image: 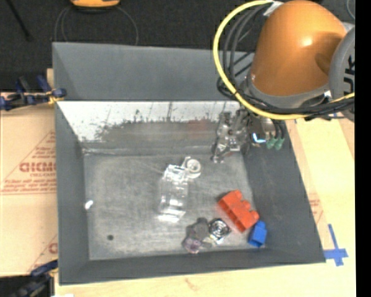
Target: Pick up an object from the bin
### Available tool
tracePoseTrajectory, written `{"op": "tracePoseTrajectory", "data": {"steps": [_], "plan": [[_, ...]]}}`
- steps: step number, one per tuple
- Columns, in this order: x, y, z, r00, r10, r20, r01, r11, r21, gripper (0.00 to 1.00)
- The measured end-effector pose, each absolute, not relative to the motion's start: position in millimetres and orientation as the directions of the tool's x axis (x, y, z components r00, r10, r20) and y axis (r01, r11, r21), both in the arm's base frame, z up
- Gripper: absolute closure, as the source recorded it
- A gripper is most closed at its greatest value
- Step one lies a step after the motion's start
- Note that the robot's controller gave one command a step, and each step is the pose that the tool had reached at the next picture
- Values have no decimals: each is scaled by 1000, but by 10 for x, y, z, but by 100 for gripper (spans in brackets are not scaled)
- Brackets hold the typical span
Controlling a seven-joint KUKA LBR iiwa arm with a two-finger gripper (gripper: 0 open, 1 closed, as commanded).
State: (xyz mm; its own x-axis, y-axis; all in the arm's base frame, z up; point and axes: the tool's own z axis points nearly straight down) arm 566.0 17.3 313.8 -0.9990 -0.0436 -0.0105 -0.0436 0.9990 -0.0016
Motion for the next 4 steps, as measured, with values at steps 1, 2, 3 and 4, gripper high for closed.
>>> {"op": "tracePoseTrajectory", "data": {"steps": [1,2,3,4], "plan": [[5663,179,3097,-999,-44,-5,-44,999,0,0],[5490,308,2229,-1000,-26,5,-26,1000,1,0],[5980,-40,956,-984,178,-2,178,984,1,0],[5984,-41,986,-984,177,-5,177,984,0,100]]}}
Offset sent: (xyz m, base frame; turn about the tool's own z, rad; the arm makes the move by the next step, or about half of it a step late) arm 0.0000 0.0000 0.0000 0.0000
